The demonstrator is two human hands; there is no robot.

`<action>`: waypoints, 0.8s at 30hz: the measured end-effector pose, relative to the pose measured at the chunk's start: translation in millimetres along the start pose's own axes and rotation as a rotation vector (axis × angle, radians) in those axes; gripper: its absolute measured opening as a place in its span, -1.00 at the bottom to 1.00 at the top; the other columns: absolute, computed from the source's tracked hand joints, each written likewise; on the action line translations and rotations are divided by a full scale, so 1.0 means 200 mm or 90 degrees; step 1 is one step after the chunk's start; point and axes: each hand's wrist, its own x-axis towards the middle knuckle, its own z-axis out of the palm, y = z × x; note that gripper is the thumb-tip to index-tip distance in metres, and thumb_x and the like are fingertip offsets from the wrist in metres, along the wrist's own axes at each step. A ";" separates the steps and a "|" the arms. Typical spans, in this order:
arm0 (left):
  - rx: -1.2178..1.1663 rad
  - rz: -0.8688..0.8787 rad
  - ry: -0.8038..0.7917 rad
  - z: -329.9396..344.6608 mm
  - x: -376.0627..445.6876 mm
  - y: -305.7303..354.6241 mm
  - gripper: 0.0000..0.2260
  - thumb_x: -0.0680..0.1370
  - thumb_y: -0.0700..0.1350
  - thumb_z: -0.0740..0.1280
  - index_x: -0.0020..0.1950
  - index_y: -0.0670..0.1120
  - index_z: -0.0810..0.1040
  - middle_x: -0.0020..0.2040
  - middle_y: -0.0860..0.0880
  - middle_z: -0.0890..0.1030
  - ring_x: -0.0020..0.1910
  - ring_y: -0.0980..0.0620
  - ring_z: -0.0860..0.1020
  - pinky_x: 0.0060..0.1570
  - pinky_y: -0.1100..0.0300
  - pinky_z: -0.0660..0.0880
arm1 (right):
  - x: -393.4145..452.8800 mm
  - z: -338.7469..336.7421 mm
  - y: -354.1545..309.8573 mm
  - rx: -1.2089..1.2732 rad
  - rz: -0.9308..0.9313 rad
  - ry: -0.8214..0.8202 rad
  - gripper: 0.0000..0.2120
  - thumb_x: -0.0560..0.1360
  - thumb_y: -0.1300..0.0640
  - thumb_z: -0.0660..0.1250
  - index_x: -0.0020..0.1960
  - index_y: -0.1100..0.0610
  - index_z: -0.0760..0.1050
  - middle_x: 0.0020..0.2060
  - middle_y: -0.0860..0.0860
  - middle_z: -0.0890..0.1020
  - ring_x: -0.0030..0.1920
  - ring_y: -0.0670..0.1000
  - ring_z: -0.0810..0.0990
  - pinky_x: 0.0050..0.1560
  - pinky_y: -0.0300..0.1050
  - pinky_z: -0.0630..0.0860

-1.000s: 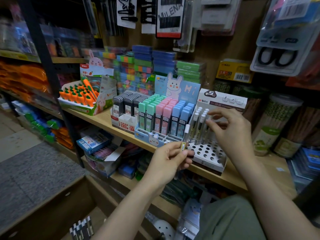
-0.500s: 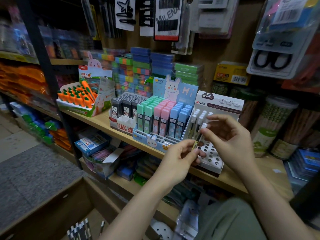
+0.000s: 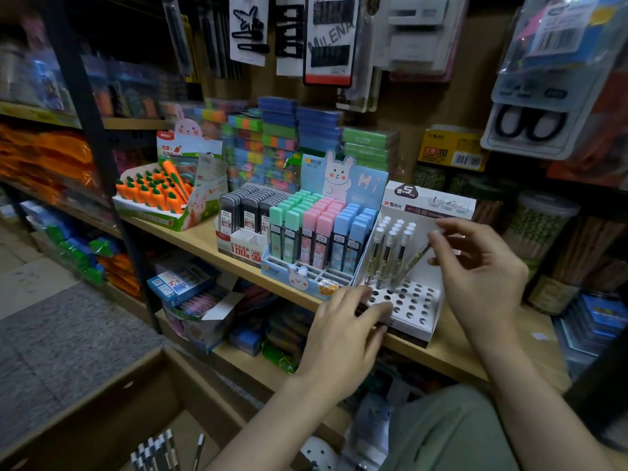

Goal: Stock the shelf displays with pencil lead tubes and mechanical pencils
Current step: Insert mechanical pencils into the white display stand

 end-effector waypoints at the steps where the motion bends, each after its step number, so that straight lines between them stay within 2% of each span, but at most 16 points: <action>1: -0.001 -0.005 0.003 0.01 0.00 0.00 -0.72 0.60 0.03 0.24 0.31 0.11 0.48 0.33 0.06 0.40 0.35 0.07 0.31 0.29 0.08 0.35 | 0.00 0.00 0.00 0.004 -0.001 -0.003 -0.87 0.54 0.08 0.40 0.08 -0.01 0.60 -0.07 -0.08 0.64 -0.18 -0.10 0.67 -0.22 -0.24 0.60; 5: 0.002 -0.001 0.004 0.01 0.00 -0.02 -0.71 0.59 0.00 0.26 0.31 0.13 0.48 0.33 0.05 0.41 0.36 0.07 0.31 0.29 0.09 0.34 | -0.02 -0.02 -0.03 -0.021 -0.045 -0.025 -0.86 0.54 0.11 0.41 0.10 0.01 0.60 -0.06 -0.11 0.63 -0.17 -0.12 0.67 -0.25 -0.30 0.58; 8: 0.012 0.010 0.002 0.01 0.01 -0.03 -0.70 0.57 -0.02 0.28 0.31 0.12 0.49 0.31 0.03 0.43 0.35 0.04 0.33 0.27 0.08 0.36 | -0.03 -0.02 -0.05 -0.034 -0.045 -0.042 -0.86 0.53 0.15 0.42 0.08 0.05 0.61 -0.07 -0.09 0.64 -0.15 -0.11 0.67 -0.26 -0.19 0.62; 11: 0.020 0.009 0.003 0.01 0.01 -0.02 -0.72 0.57 -0.01 0.28 0.29 0.12 0.50 0.30 0.03 0.43 0.34 0.04 0.33 0.26 0.07 0.38 | 0.00 0.01 -0.08 -0.054 -0.024 -0.063 -0.86 0.51 0.15 0.42 0.07 0.05 0.62 -0.09 -0.09 0.65 -0.15 -0.15 0.66 -0.22 -0.18 0.63; 16: 0.027 0.017 -0.014 0.00 0.00 -0.02 -0.69 0.58 -0.01 0.27 0.33 0.11 0.47 0.33 0.02 0.41 0.35 0.02 0.31 0.29 0.05 0.38 | 0.08 0.06 -0.09 -0.135 0.050 -0.132 -0.86 0.48 0.12 0.44 0.04 0.01 0.60 -0.22 -0.25 0.60 -0.19 -0.28 0.62 -0.09 -0.35 0.57; 21: -0.003 0.025 -0.038 -0.02 -0.01 -0.03 -0.63 0.58 -0.06 0.29 0.40 0.09 0.44 0.40 0.01 0.37 0.41 0.00 0.26 0.37 0.03 0.34 | 0.04 0.07 -0.11 -0.166 0.023 -0.126 -0.88 0.49 0.09 0.44 0.02 0.07 0.62 -0.12 -0.09 0.63 -0.18 -0.15 0.64 -0.09 -0.17 0.63; 24: 0.014 0.040 -0.064 -0.02 -0.02 -0.05 -0.57 0.57 -0.09 0.29 0.44 0.10 0.38 0.45 0.00 0.32 0.45 -0.01 0.22 0.40 0.04 0.30 | 0.08 0.08 -0.10 -0.199 0.046 -0.152 -0.89 0.48 0.12 0.45 0.00 0.07 0.62 -0.12 -0.06 0.63 -0.20 -0.12 0.63 -0.08 -0.11 0.63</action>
